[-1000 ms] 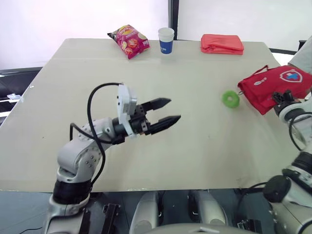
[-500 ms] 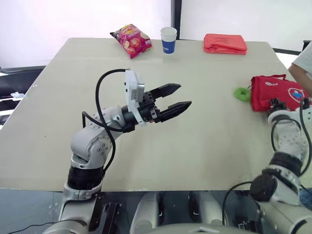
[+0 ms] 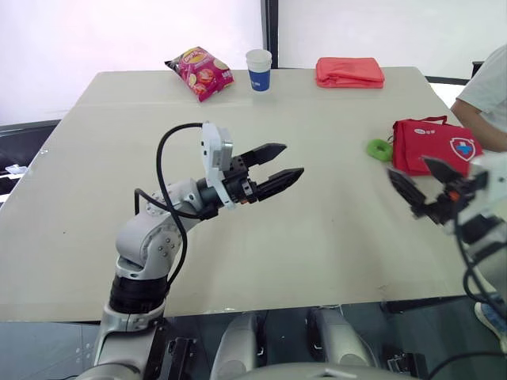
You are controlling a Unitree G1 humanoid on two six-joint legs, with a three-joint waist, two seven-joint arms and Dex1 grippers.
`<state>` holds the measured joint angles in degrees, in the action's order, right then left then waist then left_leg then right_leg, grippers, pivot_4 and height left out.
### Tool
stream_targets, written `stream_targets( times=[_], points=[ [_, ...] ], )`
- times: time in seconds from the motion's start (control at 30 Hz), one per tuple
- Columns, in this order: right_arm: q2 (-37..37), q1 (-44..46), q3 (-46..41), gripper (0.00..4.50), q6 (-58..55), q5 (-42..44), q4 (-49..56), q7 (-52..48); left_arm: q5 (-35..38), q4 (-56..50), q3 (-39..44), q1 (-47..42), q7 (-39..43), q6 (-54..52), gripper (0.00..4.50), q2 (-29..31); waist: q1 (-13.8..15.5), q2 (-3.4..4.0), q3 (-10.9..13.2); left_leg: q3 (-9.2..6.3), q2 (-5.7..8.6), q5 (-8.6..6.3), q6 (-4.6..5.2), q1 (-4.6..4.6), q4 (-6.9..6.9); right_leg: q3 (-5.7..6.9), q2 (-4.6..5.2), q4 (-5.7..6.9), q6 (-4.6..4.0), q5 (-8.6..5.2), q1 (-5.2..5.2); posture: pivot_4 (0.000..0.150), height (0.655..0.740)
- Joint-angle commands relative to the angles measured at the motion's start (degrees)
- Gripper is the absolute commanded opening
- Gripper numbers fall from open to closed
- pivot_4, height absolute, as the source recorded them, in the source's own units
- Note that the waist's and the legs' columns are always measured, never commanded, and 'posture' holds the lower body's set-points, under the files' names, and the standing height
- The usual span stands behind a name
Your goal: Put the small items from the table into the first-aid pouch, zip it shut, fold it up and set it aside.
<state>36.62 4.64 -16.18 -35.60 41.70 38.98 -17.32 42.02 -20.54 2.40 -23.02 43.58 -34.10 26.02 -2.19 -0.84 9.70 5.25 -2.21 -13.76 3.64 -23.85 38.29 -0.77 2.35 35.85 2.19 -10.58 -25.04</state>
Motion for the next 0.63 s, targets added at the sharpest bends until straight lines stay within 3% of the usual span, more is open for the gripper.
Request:
stream_targets(
  times=[0.03,0.23,0.37,0.47,0.63],
  points=[
    [0.7,4.0,6.2,4.45,7.6,-6.8,-4.6,-7.5,1.0,-1.1,4.4,3.2,0.3,-0.3,3.65,3.1,0.2,-0.06,0.0,0.01,0.0,0.0,0.0,-0.03,-0.02,0.01,0.0,0.0,-0.03,-0.02,-0.02,0.15,0.74],
    [5.5,5.9,10.9,4.45,16.9,-11.7,-14.6,-25.1,1.8,-0.5,13.7,14.3,3.1,-1.5,3.65,11.6,0.7,-0.17,0.1,0.19,0.01,-0.02,0.04,-0.2,0.0,-0.08,0.09,-0.01,-0.03,-0.02,-0.19,0.15,0.74],
    [8.6,0.9,5.0,4.45,20.7,-11.0,-16.5,-31.6,1.4,-0.7,18.8,21.8,4.9,-0.3,3.65,14.8,1.7,-0.24,0.1,0.24,0.01,-0.03,0.04,-0.19,0.02,0.0,0.24,-0.01,-0.02,-0.01,-0.22,0.15,0.74],
    [9.9,-9.6,-3.5,4.45,22.3,-9.0,-16.7,-36.9,0.3,0.0,23.2,28.2,7.1,1.1,3.65,16.5,2.4,-0.32,0.1,0.18,0.04,-0.05,0.01,-0.19,0.03,0.12,0.38,-0.02,-0.03,-0.02,-0.21,0.15,0.74],
    [9.6,-15.6,-8.2,4.45,24.0,-9.5,-17.1,-39.0,0.0,2.1,25.4,31.0,8.8,1.6,3.65,17.9,2.5,-0.33,0.1,0.31,-0.03,-0.22,-0.22,-0.14,0.04,0.42,0.83,-0.05,-0.03,-0.01,-0.3,0.15,0.74]
  ],
)
